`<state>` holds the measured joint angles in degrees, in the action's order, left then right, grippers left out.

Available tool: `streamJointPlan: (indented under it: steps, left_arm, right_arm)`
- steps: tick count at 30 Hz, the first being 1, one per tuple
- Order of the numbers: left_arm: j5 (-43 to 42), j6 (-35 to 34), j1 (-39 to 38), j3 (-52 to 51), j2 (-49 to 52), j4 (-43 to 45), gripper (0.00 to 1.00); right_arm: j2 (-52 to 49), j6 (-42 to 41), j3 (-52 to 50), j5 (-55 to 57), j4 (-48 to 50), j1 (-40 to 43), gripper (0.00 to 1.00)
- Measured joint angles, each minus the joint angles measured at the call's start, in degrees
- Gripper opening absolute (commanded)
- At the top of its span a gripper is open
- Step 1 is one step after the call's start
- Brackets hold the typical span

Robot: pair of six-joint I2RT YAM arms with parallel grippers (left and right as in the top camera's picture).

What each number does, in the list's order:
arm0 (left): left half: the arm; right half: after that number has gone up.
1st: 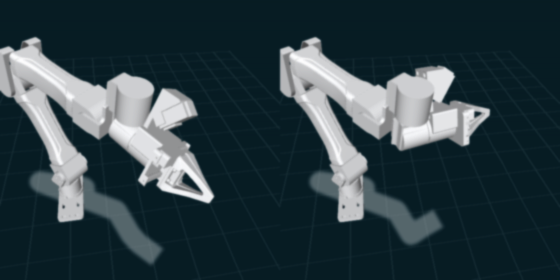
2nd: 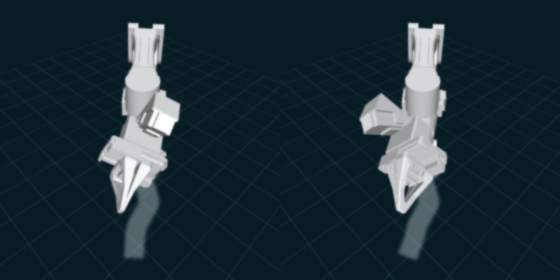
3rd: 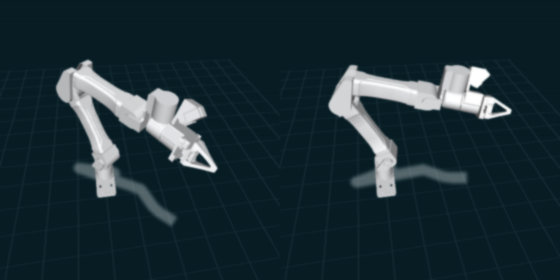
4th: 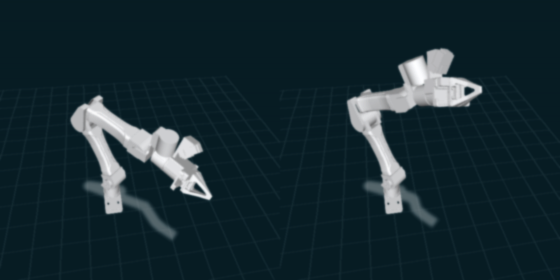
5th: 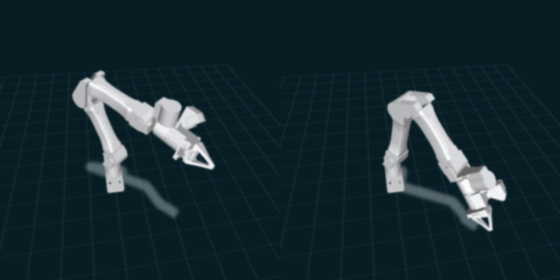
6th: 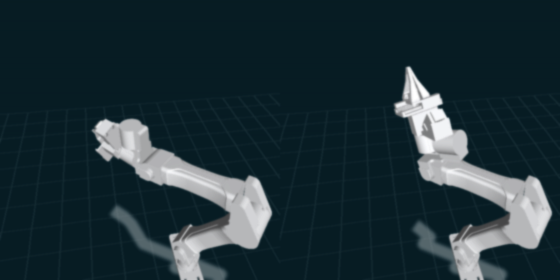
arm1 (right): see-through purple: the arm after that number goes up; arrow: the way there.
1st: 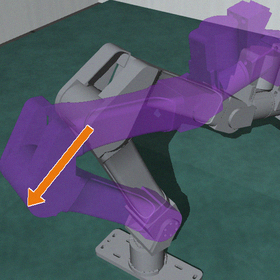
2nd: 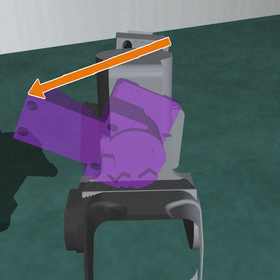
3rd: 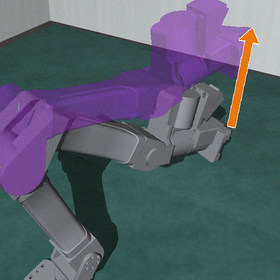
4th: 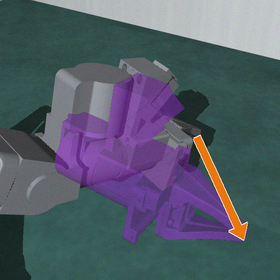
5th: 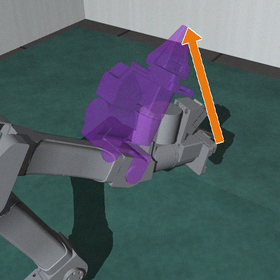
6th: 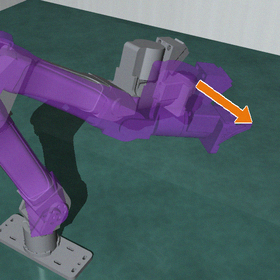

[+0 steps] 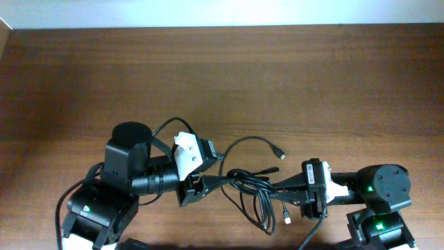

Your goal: Untangle cables

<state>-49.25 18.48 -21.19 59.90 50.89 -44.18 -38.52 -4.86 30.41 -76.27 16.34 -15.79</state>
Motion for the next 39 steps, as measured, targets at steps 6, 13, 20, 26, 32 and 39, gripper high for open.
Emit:
streamJointPlan:
  steps: [6, 13, 20, 26, 32, 39]
  left_arm:
    - [-1.95, 0.09, 0.0, 0.0, 1.88, -0.24, 0.36]
    - [-3.52, 0.2, 0.0, 0.0, 4.24, -0.61, 0.0]
    - [-3.8, 0.2, 0.0, 0.0, 4.5, -0.61, 0.11]
    - [-5.68, 0.39, 0.07, 0.0, 4.5, -0.61, 0.65]
    - [-6.49, 0.5, 0.07, 0.0, 4.5, -0.61, 0.44]
    - [-10.05, 0.5, 0.07, 0.0, 4.5, -0.61, 0.43]
  right_arm:
    - [0.0, 0.15, 0.0, -0.37, 0.0, 0.0, 0.05]
    - [0.0, 0.15, 0.0, -0.33, -0.02, 0.0, 0.05]
    - [0.0, 0.2, 0.0, -0.33, -0.02, 0.0, 0.05]
    - [0.0, 0.17, 0.0, -0.63, -0.02, 0.0, 0.05]
    - [0.0, 0.15, 0.0, -0.79, -0.02, 0.0, 0.05]
    - [0.0, 0.15, 0.0, -0.87, 0.26, 0.0, 0.04]
